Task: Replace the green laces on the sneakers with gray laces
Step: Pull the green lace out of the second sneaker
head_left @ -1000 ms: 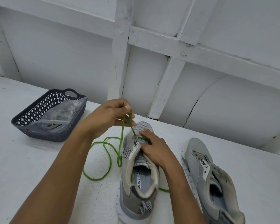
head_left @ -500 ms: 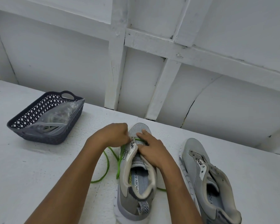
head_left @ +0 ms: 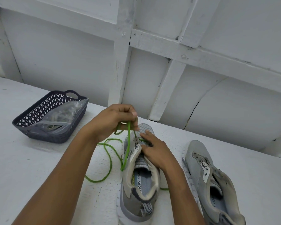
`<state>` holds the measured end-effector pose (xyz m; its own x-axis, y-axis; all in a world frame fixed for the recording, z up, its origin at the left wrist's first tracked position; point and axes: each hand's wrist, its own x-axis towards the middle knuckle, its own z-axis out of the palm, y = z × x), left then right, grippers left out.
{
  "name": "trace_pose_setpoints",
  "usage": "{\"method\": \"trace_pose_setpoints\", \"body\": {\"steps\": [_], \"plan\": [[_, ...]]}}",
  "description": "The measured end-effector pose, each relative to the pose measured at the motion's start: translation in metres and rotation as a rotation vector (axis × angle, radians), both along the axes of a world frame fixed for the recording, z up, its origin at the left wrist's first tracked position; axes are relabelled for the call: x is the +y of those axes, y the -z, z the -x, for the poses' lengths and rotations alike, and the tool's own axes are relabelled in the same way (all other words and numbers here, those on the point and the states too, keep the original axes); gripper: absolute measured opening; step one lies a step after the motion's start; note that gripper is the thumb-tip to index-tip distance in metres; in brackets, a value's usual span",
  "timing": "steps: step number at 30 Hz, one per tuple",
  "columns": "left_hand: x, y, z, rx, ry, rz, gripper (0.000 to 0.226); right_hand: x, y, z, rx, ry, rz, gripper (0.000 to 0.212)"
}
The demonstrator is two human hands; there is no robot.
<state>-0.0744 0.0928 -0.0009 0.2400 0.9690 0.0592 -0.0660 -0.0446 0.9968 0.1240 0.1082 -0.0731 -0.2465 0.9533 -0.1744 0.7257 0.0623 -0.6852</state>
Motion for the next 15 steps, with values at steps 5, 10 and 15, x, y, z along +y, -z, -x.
{"method": "trace_pose_setpoints", "body": {"steps": [5, 10, 15], "plan": [[0.01, 0.008, -0.007, 0.098, -0.222, 0.081, 0.025, 0.0, 0.001, 0.0, -0.004, -0.008, 0.003, 0.054], [0.018, 0.034, -0.01, 0.928, -0.161, 0.024, 0.019, 0.001, 0.002, 0.001, -0.011, -0.006, 0.015, 0.056], [0.015, 0.032, -0.012, 1.005, 0.016, -0.011, 0.006, 0.0, 0.001, 0.0, -0.009, -0.004, 0.016, 0.054]]}}
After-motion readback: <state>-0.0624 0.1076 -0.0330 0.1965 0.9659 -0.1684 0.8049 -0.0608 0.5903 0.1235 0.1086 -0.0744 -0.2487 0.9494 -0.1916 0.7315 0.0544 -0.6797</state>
